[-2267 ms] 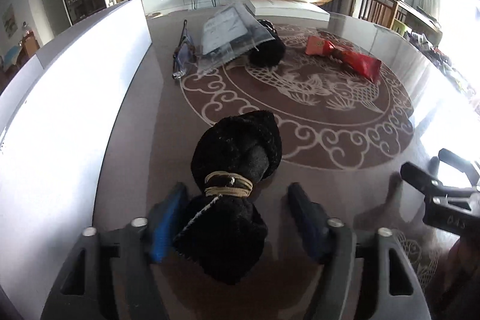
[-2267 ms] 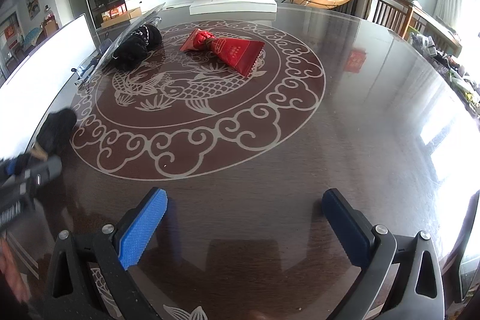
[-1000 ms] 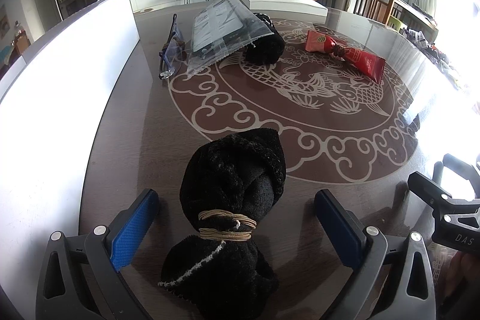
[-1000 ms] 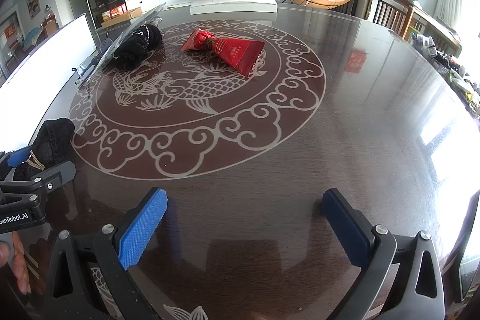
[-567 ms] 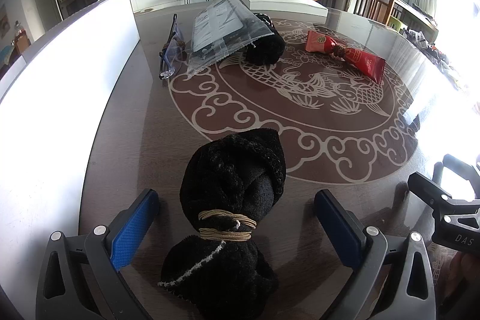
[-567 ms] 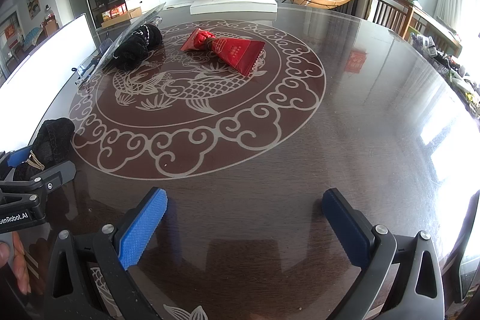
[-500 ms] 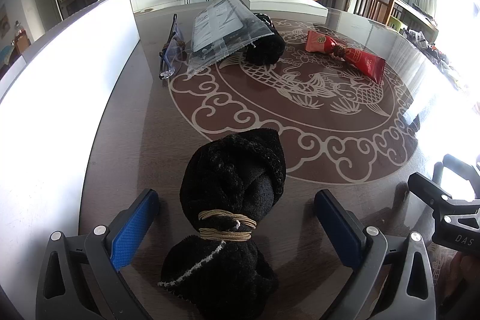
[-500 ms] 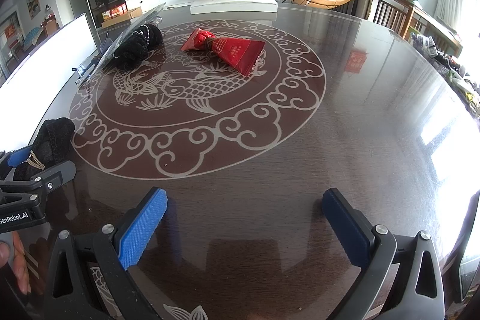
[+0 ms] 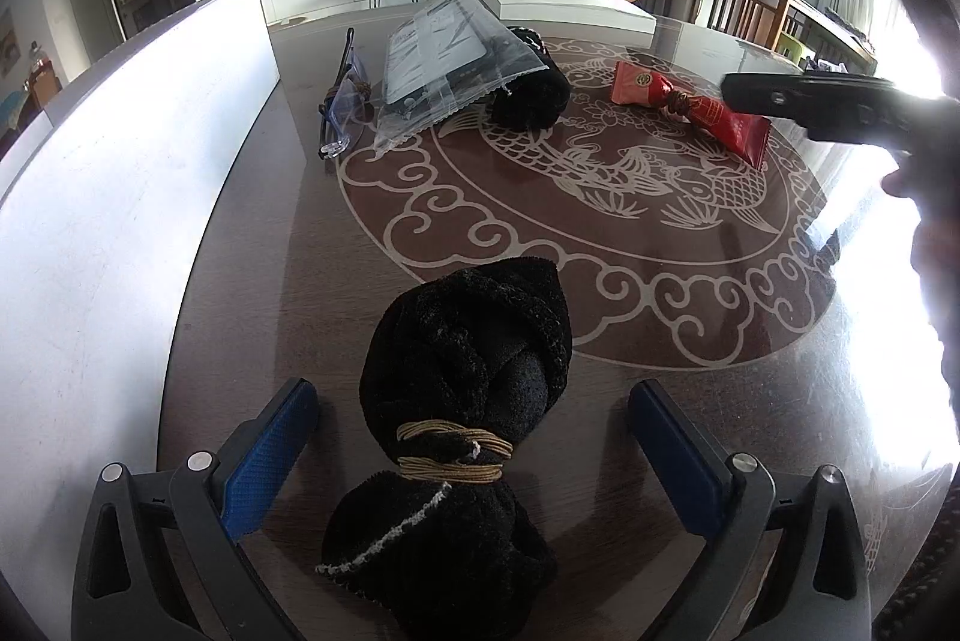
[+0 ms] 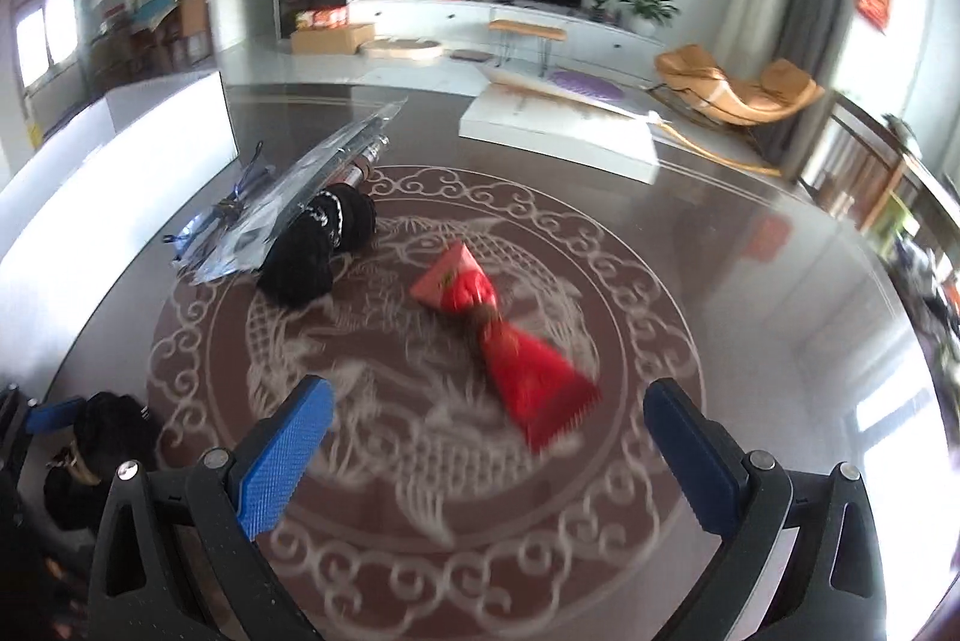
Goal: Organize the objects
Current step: 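Grasp the red packet with the right tool while the left tool holds the black pouch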
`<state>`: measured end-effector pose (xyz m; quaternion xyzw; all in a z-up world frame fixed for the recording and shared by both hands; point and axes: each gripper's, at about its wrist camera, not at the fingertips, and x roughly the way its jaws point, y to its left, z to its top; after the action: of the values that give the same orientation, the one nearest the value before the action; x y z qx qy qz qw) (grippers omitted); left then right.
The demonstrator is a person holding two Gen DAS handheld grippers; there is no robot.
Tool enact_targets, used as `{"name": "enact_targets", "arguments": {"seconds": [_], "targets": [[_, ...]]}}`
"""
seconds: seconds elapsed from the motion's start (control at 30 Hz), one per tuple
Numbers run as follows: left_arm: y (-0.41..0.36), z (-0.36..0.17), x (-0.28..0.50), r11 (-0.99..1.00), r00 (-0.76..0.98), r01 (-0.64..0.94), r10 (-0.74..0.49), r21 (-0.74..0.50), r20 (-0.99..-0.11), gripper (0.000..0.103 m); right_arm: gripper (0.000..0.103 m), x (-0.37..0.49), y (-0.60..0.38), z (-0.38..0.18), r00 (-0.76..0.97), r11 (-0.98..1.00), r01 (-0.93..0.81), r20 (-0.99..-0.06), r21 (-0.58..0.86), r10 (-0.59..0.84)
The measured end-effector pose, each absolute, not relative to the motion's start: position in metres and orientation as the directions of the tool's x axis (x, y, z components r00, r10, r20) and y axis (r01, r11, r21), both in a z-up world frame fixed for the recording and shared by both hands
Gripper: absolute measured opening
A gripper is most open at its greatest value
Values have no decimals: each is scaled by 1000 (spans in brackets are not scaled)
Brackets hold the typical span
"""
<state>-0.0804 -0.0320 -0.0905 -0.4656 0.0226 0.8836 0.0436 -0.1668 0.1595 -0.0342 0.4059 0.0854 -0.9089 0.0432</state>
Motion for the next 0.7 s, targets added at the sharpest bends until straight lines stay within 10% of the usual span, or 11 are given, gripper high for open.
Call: {"name": "enact_targets", "arguments": {"seconds": [0.33,0.4,0.53,0.7], "targets": [[-32,-90,-80,-995,-563,-98,56,0,-825,103,102,-233,134,-84,-510,-932,328,-860,-155,-36],[-32,-91,-80,-995,-563,-98,56,0,-825,103,90,-236,135,-86,-493,-936,339,-866,-97,-88],[-32,-91,-81,-995,-563,-98,56,0,-825,103,26,-237,139,-81,-483,-953,302,-862,-1,-152],[-32,-91,-81,-995,-563,-98,56,0,-824,103,25,-198,138,-80,-465,-955,285,-860,79,-210]]}}
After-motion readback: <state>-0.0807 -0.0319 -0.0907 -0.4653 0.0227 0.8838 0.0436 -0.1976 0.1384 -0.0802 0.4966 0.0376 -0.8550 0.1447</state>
